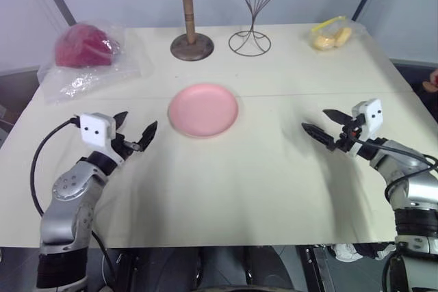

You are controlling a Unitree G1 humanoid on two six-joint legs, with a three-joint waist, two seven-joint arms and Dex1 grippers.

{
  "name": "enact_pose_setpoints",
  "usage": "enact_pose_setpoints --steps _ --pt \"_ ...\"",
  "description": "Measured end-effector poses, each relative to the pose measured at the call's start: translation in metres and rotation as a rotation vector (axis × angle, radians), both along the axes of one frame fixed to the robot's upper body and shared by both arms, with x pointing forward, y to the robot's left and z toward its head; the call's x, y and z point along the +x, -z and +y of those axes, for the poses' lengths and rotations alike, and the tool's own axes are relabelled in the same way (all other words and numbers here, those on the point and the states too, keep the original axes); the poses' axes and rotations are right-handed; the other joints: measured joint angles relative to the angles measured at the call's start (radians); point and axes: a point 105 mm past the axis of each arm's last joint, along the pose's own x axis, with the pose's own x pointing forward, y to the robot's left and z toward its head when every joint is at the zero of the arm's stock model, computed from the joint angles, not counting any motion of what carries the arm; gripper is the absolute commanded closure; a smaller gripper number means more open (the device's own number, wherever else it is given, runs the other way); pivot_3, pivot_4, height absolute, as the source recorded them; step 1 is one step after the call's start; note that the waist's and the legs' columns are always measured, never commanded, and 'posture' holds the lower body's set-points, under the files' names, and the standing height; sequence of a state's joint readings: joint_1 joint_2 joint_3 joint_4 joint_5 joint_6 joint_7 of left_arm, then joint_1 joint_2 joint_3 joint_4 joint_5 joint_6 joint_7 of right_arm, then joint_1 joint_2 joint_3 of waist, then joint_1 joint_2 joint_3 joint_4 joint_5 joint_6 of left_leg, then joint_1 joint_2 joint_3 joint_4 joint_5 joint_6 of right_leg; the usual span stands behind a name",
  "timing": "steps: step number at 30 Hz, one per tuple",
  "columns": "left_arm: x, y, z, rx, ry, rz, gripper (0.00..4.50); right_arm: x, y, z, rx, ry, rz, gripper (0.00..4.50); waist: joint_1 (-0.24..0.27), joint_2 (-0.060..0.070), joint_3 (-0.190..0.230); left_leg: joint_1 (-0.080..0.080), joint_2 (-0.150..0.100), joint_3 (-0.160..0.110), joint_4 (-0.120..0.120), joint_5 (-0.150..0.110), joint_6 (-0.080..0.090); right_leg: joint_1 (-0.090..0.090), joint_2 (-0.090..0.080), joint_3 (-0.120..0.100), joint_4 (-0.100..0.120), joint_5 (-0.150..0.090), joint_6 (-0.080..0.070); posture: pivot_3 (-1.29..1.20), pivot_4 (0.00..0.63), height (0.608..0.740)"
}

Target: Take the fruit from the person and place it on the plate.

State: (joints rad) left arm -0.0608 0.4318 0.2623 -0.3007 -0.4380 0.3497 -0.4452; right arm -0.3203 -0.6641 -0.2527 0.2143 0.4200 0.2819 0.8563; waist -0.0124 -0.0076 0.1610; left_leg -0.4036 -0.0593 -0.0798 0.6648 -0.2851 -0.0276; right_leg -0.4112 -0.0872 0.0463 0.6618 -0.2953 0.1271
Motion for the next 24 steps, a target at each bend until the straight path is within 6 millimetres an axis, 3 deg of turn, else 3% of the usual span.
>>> enact_pose_setpoints --steps 13,24 --pt "-0.009 0.005 -0.021 0.002 0.135 0.043 0.0 0.001 0.001 0.002 0.004 0.031 -0.01 0.02 0.001 0.0 0.0 0.0 0.0 0.0 0.0 0.0 0.0 0.0 0.0 0.0 0.0 0.0 0.0 0.0 0.15 0.74" --pt "-0.008 0.001 -0.023 -0.009 0.13 0.031 0.0 0.001 0.003 0.004 0.015 0.029 -0.008 0.02 0.001 0.0 0.0 0.0 0.0 0.0 0.0 0.0 0.0 0.0 0.0 0.0 0.0 0.0 0.0 0.0 0.15 0.74"
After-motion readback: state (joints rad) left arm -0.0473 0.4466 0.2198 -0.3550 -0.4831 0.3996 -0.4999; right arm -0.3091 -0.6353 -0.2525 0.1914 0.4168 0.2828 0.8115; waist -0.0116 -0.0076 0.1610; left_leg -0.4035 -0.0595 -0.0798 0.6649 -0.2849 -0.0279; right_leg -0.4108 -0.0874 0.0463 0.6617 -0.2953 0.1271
